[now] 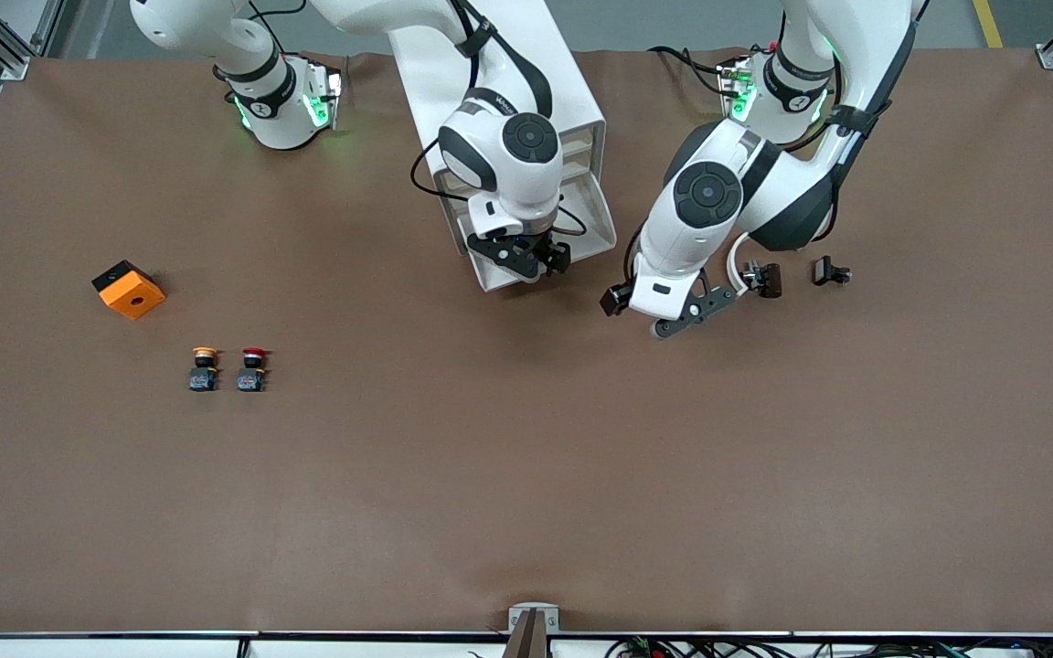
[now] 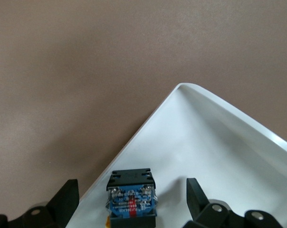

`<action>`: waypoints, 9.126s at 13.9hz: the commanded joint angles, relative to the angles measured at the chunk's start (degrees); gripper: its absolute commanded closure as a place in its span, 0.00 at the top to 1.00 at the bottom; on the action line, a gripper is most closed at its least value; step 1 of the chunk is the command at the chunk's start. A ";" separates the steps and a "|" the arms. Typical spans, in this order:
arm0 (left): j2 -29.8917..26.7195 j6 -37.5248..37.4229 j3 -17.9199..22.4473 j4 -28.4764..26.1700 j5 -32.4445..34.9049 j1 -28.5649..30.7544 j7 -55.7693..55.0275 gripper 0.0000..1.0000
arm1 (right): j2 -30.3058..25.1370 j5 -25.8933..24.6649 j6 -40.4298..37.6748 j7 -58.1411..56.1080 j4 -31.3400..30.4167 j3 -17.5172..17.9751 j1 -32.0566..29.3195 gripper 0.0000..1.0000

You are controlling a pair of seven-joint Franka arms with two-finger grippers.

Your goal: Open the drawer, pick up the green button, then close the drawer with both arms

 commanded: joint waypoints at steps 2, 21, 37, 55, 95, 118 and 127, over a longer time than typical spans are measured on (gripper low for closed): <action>-0.90 0.89 -0.66 -1.09 1.26 0.76 0.55 1.00 | -0.59 -0.67 -1.07 1.17 0.27 -0.58 0.71 0.97; 0.16 1.77 -0.57 -1.09 1.26 1.02 0.63 1.00 | -6.91 2.13 -13.89 -5.49 5.72 -0.58 -5.95 0.00; 7.98 14.25 -0.48 -1.00 1.52 -9.60 -3.76 1.00 | -12.11 3.19 -11.47 -62.35 -4.28 -0.85 -37.86 0.00; 11.67 13.02 -0.83 -0.73 6.01 -17.43 -18.34 1.00 | -4.82 3.11 12.90 -64.22 -14.58 -0.94 -41.74 0.00; 6.67 -20.98 -5.40 15.35 1.68 14.36 22.67 1.00 | -13.07 2.23 -33.18 -78.70 8.41 -1.46 -50.51 1.00; -21.54 -27.76 16.74 11.48 0.22 11.57 58.29 1.00 | -20.96 1.61 -57.23 -83.56 29.11 -1.55 -60.81 1.00; -24.80 -27.59 12.96 11.66 -1.81 15.88 58.20 1.00 | -26.60 -0.50 -54.52 -83.47 21.21 -0.94 -60.63 1.00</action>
